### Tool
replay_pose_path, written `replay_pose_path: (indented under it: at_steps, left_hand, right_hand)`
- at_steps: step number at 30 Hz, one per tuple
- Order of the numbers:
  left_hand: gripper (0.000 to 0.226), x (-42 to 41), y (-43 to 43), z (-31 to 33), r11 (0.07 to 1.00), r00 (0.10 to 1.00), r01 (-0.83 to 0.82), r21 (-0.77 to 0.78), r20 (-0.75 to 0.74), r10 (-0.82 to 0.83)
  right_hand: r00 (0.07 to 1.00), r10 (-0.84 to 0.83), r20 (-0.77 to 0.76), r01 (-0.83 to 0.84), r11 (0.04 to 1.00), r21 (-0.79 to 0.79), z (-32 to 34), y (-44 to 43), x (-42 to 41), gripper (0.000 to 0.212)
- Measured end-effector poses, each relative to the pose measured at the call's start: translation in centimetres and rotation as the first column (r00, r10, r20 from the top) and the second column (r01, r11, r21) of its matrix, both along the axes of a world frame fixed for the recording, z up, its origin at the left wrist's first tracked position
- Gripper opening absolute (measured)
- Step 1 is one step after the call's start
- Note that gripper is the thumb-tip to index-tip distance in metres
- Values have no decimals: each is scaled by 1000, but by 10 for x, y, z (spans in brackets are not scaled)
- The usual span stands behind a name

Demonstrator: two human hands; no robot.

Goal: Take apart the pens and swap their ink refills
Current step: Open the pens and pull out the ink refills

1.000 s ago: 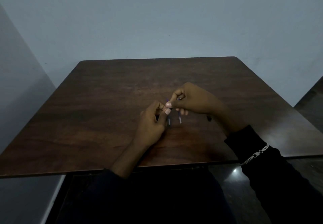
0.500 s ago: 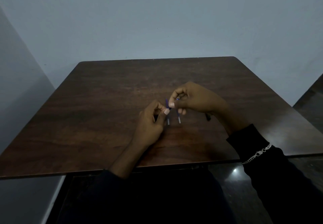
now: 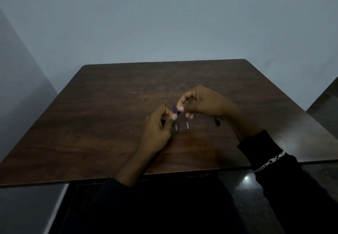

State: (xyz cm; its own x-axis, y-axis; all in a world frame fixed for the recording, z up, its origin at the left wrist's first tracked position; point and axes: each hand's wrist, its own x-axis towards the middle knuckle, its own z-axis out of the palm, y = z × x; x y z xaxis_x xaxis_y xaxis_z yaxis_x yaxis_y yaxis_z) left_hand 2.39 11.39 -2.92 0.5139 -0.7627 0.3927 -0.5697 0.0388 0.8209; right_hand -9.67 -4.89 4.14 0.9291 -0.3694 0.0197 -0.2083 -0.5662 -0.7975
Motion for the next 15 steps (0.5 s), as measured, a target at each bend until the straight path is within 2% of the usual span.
replay_pose_path:
  at_steps: [1, 3, 5, 7, 8, 10, 15]
  left_hand:
    - [15, 0, 0, 0, 1000, 1000, 0, -1, -8, 0]
    - [16, 0, 0, 0, 1000, 1000, 0, -1, -16, 0]
    - [16, 0, 0, 0, 1000, 1000, 0, -4, -21, 0]
    - [16, 0, 0, 0, 1000, 1000, -7, -8, -20, 7]
    - [15, 1, -1, -1, 1000, 1000, -10, -5, -16, 10]
    - [14, 1, -1, -2, 1000, 1000, -12, 1, -9, 12]
    - [11, 2, -2, -4, 1000, 1000, 1, 12, -21, -1]
  right_hand:
    - [1000, 20, -6, -20, 1000, -4, 1, -1, -1, 8]
    - [999, 53, -12, -53, 999, -2, 3, -2, -2, 25]
    - [998, 52, -16, -50, 991, 121, 3, 0, -3, 36]
    - [999, -10, -30, 16, 983, 184, -2, 2, -1, 23]
    - [998, -51, -30, 55, 988, 141, -3, 4, 0, 18]
    - [994, -105, -1, 105, 994, 36, -7, 5, 2, 28]
    - [997, -62, 44, 62, 998, 16, -3, 5, 0, 10]
